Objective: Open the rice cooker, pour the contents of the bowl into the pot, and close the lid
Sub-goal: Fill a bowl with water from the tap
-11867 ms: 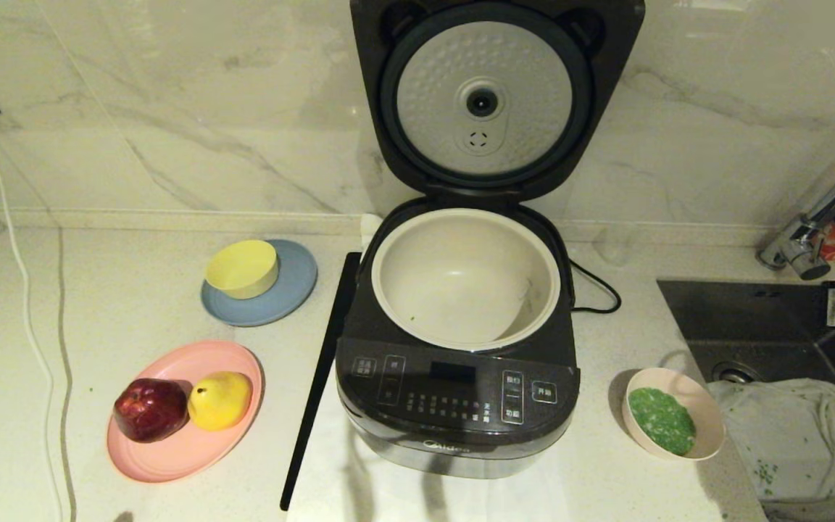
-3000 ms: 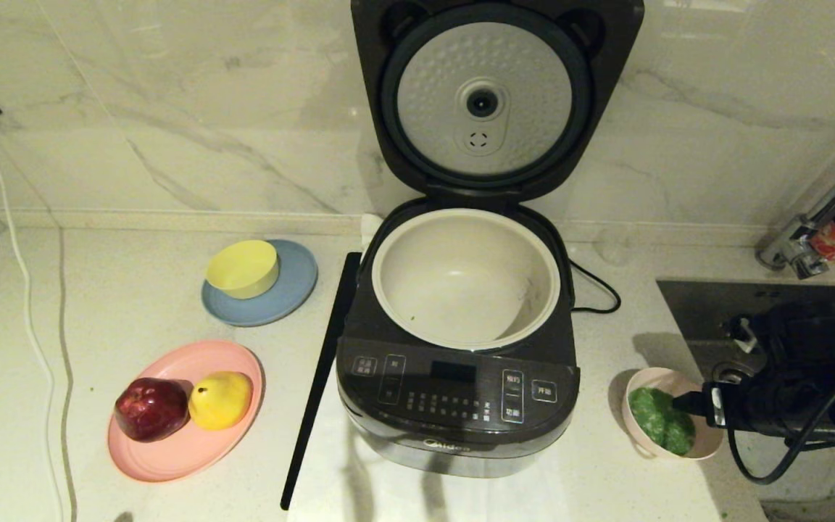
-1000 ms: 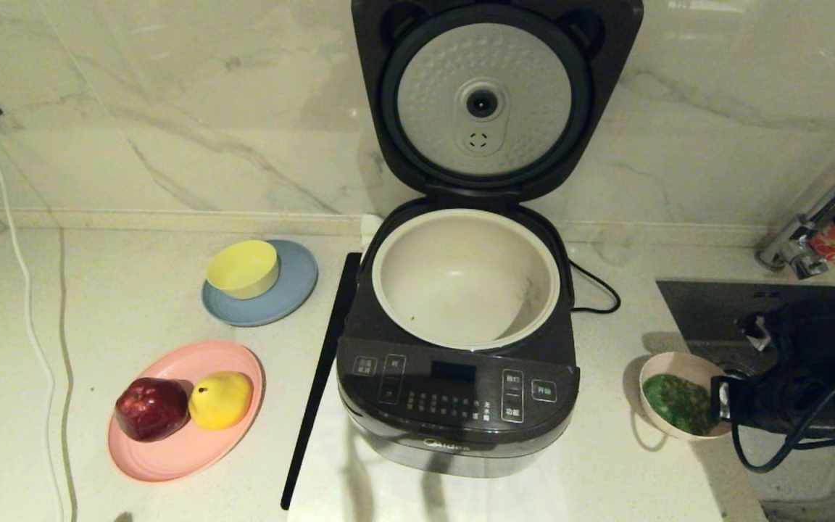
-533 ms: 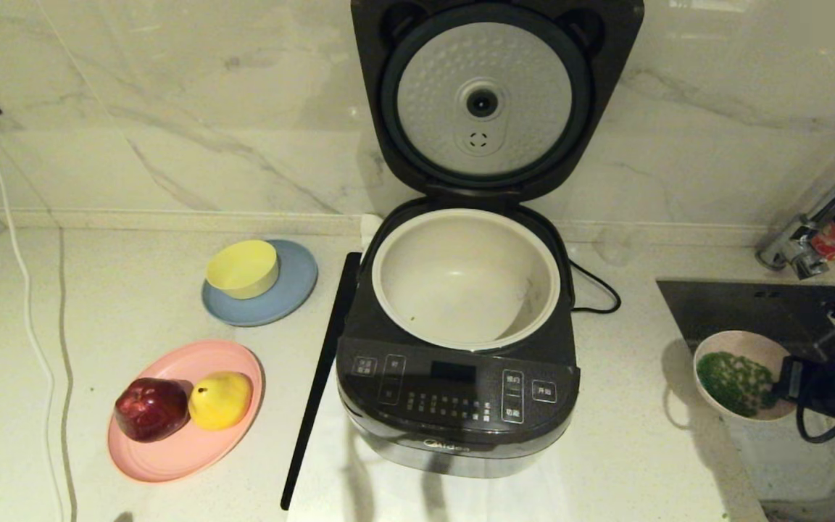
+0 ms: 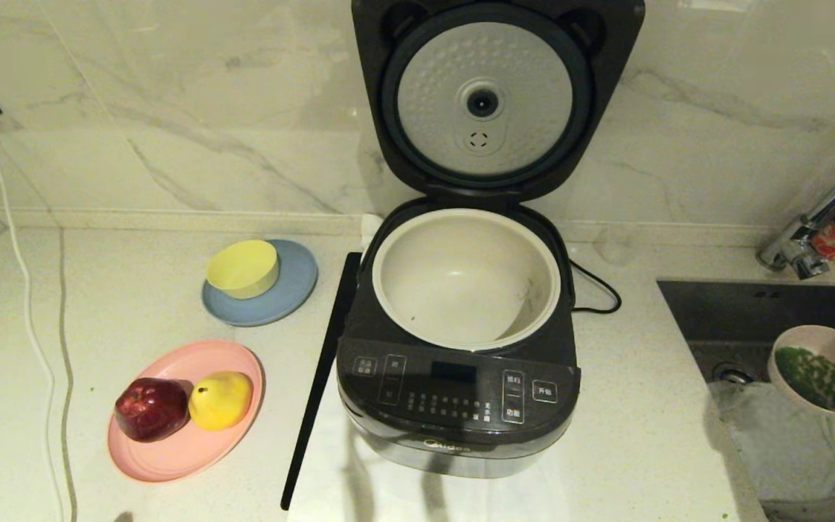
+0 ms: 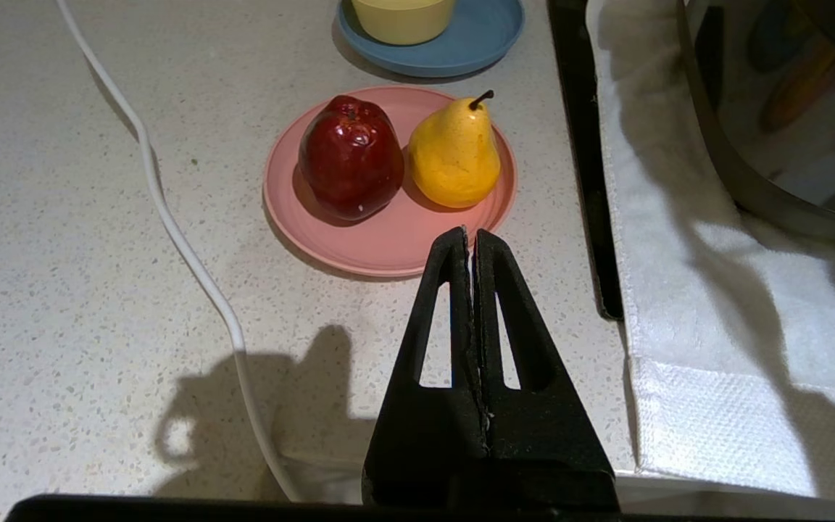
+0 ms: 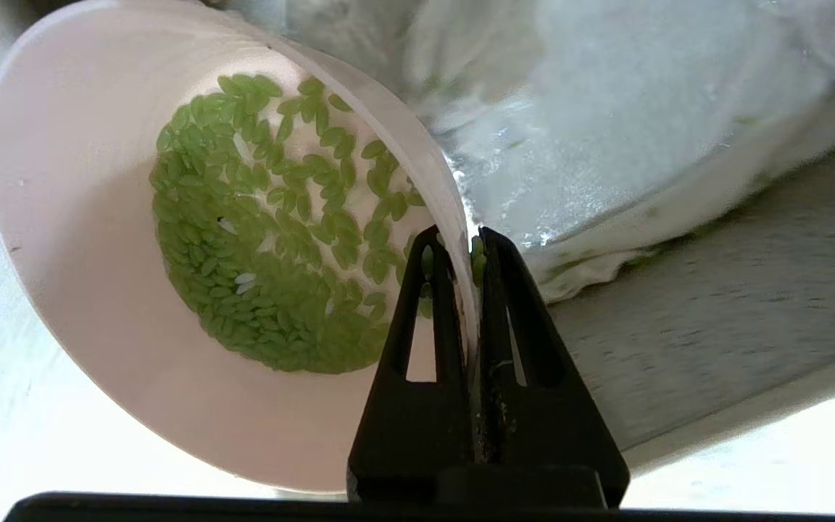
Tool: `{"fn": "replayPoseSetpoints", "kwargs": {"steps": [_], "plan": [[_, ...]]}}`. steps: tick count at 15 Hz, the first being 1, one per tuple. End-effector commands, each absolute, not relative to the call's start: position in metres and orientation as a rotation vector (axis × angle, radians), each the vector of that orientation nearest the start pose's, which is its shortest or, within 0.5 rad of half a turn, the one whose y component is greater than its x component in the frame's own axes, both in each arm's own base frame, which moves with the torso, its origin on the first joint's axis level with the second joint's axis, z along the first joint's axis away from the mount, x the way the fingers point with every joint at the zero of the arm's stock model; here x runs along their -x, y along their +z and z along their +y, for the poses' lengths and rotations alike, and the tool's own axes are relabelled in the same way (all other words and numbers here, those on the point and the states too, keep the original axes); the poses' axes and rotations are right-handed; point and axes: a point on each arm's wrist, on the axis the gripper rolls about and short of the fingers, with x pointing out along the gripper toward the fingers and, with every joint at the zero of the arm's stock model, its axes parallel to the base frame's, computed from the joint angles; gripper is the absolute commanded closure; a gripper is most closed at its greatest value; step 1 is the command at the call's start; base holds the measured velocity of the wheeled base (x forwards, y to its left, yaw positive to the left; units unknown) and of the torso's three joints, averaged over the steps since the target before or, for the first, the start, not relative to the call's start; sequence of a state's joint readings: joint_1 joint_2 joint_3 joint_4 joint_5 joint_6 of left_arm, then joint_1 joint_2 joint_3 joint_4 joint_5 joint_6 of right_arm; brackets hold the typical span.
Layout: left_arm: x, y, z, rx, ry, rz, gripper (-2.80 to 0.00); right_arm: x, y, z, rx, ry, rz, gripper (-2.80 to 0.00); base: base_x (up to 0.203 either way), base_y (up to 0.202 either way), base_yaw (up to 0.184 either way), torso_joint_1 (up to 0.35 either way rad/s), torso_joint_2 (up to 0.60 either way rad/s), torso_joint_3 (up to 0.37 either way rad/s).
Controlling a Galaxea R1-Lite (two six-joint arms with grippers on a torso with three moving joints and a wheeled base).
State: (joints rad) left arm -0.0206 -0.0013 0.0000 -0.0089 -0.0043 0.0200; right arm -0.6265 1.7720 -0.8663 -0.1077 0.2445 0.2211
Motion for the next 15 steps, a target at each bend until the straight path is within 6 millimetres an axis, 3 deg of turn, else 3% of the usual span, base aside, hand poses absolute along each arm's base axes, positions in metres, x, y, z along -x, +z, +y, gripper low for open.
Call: {"fn": "replayPoseSetpoints", "kwargs": {"steps": [1, 7, 15], "plan": [[0.022, 0.074, 0.0, -0.02, -0.025, -0.001, 0.0, -0.243, 0.109, -0.207, -0.615, -0.516, 0.711, 0.0, 0.0, 0.0, 0.0, 0.0, 0.0, 0.0], [0.022, 0.074, 0.0, -0.02, -0.026, -0.002, 0.0, -0.242, 0.081, -0.278, -0.706, -0.616, 0.687, 0.0, 0.0, 0.0, 0.0, 0.0, 0.0, 0.0], [0.022, 0.074, 0.0, -0.02, -0.026, -0.001, 0.0, -0.262, 0.078, -0.317, -0.852, -0.622, 0.66, 0.0, 0.0, 0.0, 0.0, 0.0, 0.0, 0.0]]}}
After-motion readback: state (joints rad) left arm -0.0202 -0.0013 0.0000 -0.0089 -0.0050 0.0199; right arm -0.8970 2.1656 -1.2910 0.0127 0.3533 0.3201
